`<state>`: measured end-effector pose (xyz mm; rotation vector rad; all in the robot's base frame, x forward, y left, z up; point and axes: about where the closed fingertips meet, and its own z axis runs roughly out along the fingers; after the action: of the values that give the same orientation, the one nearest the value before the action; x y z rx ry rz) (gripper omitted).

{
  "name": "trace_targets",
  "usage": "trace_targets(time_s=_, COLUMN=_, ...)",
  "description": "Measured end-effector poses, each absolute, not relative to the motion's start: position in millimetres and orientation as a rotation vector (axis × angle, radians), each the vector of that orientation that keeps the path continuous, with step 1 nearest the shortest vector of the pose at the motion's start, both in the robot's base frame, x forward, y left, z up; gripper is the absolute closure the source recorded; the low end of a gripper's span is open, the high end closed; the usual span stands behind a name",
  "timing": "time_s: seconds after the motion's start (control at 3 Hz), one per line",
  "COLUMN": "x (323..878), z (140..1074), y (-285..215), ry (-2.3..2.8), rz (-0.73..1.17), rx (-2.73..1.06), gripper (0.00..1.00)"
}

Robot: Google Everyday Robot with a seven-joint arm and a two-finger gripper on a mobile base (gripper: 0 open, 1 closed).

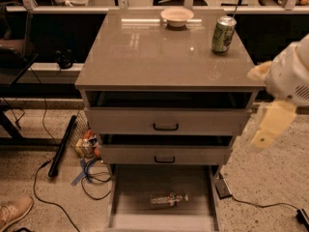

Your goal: Pick water bottle from bottom drawer and place on counter

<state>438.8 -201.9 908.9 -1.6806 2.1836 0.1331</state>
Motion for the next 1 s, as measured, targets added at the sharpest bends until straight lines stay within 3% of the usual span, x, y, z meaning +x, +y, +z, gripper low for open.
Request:
trace_targets(time_s=0.33, x=443, z=825, y=-171, ry=2.132, rz=0.376, rx=-1.624, gripper=0.0)
trace_targets(time_s=1.0, x=451, z=811, y=-162, ry=2.118, rz=0.412, rx=-1.585, gripper=0.0)
